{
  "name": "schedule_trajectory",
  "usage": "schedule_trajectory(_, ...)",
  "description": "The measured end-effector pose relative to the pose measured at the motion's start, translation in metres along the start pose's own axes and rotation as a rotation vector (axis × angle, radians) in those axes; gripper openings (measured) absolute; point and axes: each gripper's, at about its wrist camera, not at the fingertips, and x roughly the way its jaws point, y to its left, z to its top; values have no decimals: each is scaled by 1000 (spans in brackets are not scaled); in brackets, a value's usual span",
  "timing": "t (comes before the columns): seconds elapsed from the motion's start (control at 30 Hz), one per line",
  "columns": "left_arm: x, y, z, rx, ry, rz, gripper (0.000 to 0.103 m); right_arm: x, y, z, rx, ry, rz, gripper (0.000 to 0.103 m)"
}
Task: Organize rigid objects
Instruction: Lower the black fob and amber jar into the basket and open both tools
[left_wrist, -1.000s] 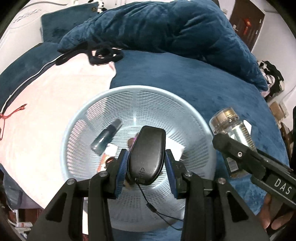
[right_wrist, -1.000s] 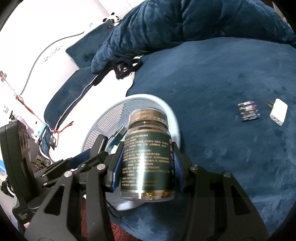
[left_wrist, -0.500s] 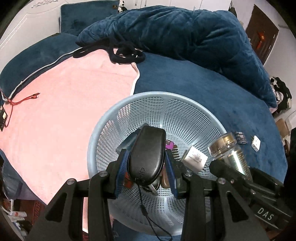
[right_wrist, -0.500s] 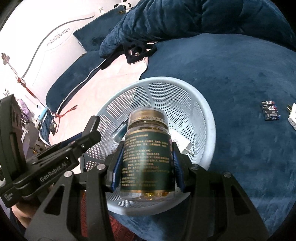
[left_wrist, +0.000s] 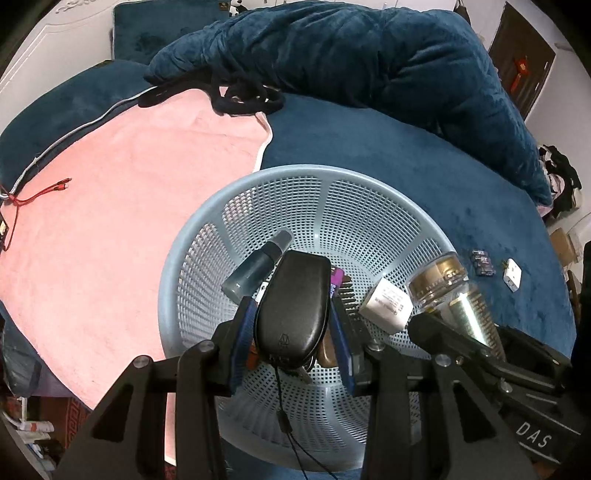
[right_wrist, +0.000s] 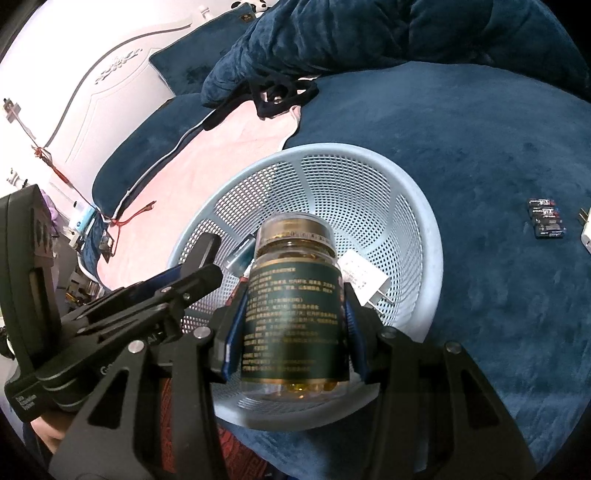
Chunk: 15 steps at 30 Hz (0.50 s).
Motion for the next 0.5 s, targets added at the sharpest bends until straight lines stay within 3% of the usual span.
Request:
schedule_trajectory(0.33, 1, -2, -1, 0, 10, 16, 43, -1, -6, 1, 38, 1, 44, 49)
schedule_trajectory(0.4, 0, 0, 0, -11, 9, 25, 74, -4, -7, 2, 50, -11, 54, 53)
schedule_trajectory(0.47, -3, 4, 1, -34, -4, 27, 91, -7, -10, 2, 77, -30, 56, 72)
schedule_trajectory(0.5, -5, 6, 2, -45, -9, 26, 98, -10, -12, 2, 90, -42, 59, 76)
